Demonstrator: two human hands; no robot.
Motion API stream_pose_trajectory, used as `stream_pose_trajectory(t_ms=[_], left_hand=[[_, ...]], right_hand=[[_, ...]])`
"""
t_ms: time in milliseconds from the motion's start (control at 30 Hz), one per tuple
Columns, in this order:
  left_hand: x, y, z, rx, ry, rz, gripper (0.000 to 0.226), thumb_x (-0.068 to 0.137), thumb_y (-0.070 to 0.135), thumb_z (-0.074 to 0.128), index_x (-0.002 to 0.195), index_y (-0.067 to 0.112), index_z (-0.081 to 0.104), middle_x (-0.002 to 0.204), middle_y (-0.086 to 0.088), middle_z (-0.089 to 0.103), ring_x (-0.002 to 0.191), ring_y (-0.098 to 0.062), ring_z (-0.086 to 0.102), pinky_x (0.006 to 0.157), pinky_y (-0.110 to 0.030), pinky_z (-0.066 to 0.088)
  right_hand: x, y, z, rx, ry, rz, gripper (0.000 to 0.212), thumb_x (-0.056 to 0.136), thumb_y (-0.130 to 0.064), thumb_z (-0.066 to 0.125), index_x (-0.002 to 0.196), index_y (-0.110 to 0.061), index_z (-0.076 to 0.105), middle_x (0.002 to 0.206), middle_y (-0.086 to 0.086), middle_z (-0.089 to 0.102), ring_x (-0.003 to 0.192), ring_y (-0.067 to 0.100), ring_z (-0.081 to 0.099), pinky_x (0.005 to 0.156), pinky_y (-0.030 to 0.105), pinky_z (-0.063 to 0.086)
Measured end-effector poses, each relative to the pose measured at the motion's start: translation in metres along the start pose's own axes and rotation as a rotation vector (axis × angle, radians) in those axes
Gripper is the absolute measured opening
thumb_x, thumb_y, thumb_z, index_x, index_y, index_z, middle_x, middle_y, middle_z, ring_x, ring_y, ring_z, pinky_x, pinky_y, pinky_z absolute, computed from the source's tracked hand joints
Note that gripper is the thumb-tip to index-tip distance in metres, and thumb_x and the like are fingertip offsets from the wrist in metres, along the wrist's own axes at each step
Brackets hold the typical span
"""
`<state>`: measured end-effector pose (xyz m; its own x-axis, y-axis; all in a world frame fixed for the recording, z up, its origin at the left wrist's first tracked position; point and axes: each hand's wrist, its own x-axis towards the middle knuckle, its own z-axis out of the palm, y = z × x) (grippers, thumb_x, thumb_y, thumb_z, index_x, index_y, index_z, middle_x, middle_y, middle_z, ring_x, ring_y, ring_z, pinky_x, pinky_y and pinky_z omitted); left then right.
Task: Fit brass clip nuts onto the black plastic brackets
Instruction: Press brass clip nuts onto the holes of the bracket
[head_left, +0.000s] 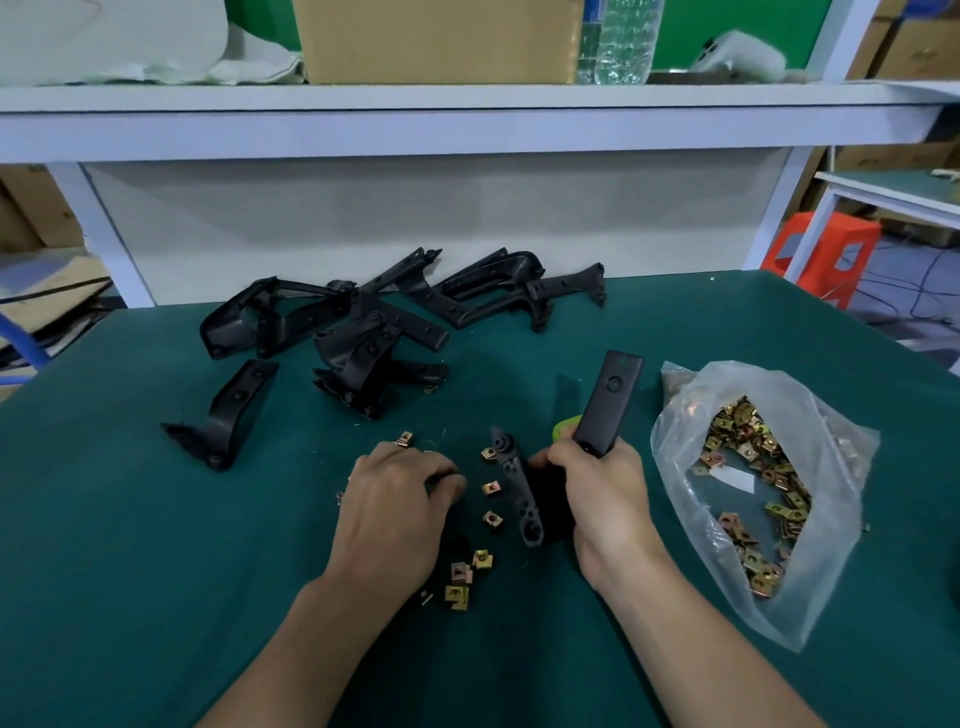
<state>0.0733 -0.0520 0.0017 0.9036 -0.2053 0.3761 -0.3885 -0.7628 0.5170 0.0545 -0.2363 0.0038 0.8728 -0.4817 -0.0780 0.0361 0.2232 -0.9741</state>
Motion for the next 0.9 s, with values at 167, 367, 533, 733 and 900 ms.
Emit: stream_pose_trajectory(t_ms=[167,367,533,733,900], left_hand=[[-0.001,0.013,0.004,0.176,-0.012,0.172,0.032,0.084,0.033,0.078,0.116,0.035,0.075,0.123,0.015,0.065,0.116,-0.014,0.05,0.098,-0.033,0.036],[0.004,0.016,0.007,0.111,-0.131,0.191,0.008,0.09,0.03,0.072,0.093,0.036,0.075,0.095,0.022,0.069,0.103,-0.006,0.049,0.092,-0.02,0.023],[-0.003,0.021,0.007,0.045,-0.104,0.168,0.014,0.092,0.019,0.07,0.093,0.032,0.065,0.089,0.019,0.062,0.096,-0.004,0.045,0.091,-0.024,0.036],[-0.008,0.022,0.003,-0.182,-0.018,0.027,0.028,0.101,0.01,0.059,0.113,0.028,0.075,0.094,0.025,0.058,0.096,0.001,0.053,0.083,-0.003,0.035],[-0.009,0.018,-0.004,-0.494,0.022,-0.266,0.028,0.084,0.018,0.082,0.077,0.045,0.078,0.079,0.029,0.073,0.081,0.012,0.067,0.069,-0.001,0.045]], right_hand=[[0.003,-0.001,-0.002,0.065,0.055,0.019,0.017,0.08,0.0,0.062,0.085,-0.016,0.061,0.078,0.003,0.063,0.084,0.025,0.06,0.085,0.042,0.046],[0.005,0.0,-0.003,0.086,0.072,0.028,0.016,0.084,0.0,0.062,0.088,-0.015,0.062,0.072,-0.002,0.066,0.079,0.021,0.063,0.085,0.042,0.047],[0.006,-0.001,-0.004,0.087,0.067,0.039,0.015,0.085,-0.001,0.062,0.088,-0.016,0.062,0.07,-0.004,0.068,0.081,0.021,0.064,0.087,0.043,0.048],[0.002,-0.004,-0.002,0.116,0.042,0.038,0.017,0.084,0.002,0.06,0.086,-0.015,0.06,0.071,0.001,0.065,0.073,0.018,0.063,0.078,0.041,0.048],[-0.004,-0.009,-0.001,0.169,-0.01,0.109,0.018,0.083,-0.002,0.062,0.079,-0.019,0.058,0.068,0.007,0.061,0.064,0.021,0.059,0.07,0.041,0.046]])
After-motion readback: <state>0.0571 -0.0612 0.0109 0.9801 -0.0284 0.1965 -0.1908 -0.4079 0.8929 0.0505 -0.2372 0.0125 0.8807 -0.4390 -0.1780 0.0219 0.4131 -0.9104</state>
